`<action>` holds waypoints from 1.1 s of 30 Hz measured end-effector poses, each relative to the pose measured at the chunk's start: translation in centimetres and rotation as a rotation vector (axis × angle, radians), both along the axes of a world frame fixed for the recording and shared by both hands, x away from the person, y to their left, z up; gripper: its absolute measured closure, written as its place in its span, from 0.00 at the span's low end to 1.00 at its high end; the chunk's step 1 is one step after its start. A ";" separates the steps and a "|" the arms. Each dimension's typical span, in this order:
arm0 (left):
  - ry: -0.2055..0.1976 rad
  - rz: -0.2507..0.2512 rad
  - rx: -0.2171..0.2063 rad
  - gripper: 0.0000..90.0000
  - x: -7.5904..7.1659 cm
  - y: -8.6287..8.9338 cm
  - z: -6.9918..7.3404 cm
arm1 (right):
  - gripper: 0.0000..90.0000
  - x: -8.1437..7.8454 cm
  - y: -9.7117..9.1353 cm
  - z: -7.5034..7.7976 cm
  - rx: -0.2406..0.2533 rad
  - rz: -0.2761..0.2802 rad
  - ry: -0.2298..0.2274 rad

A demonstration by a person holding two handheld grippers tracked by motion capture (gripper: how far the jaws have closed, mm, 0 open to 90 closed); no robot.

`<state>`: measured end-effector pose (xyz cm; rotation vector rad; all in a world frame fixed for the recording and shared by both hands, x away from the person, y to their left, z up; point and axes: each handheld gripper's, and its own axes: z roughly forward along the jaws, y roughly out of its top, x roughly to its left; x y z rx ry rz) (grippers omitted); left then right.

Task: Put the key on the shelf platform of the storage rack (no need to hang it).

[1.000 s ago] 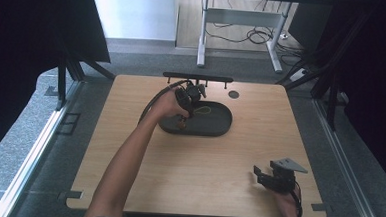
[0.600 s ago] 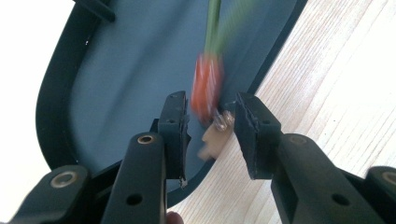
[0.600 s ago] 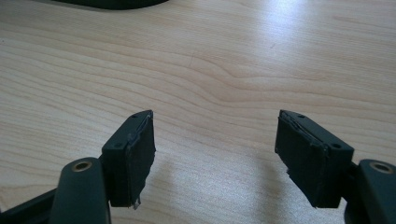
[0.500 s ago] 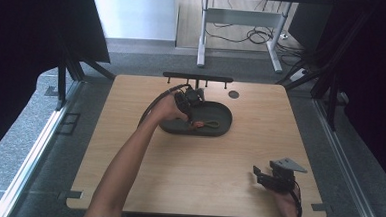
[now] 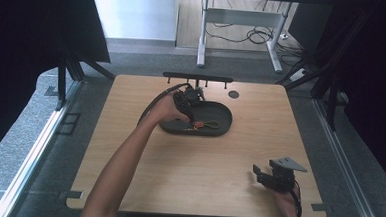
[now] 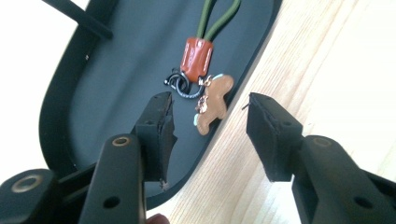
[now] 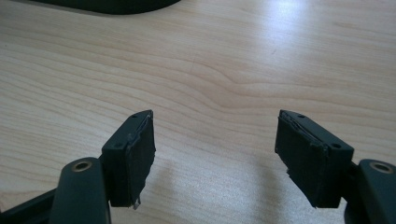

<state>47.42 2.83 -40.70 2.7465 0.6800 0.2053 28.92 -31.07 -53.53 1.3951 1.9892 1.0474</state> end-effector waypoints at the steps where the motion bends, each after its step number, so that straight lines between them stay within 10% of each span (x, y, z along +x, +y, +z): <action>1: -0.004 0.002 -0.007 0.54 -0.2 0.1 0.2 | 0.32 0.0 0.0 0.1 -0.003 0.002 -0.003; 17: -0.045 0.027 -0.107 0.49 -3.1 3.5 1.8 | 0.32 -0.2 0.0 0.2 -0.005 0.004 -0.008; 33: -0.051 0.077 -0.171 0.49 -7.6 9.4 -0.1 | 0.32 -0.4 0.6 0.0 -0.026 0.010 0.000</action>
